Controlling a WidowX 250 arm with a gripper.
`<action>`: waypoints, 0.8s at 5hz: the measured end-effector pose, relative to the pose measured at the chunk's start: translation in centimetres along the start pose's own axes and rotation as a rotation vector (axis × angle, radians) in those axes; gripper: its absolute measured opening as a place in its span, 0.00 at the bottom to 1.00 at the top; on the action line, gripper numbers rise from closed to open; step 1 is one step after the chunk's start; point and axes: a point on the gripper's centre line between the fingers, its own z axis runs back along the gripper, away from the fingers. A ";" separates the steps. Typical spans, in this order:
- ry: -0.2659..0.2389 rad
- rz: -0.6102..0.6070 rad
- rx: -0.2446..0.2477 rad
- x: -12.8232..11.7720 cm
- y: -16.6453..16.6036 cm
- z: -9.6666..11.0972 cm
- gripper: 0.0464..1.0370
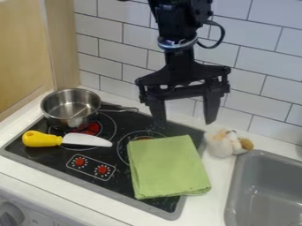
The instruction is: Put the white object inside the pot on the left burner
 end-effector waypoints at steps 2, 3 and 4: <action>0.065 -0.022 0.073 -0.9 0.9 -2.2 0.96; 0.039 -0.074 0.060 0.3 -0.9 -2.1 0.96; 0.041 -0.097 0.066 1.1 -1.3 -2.9 0.96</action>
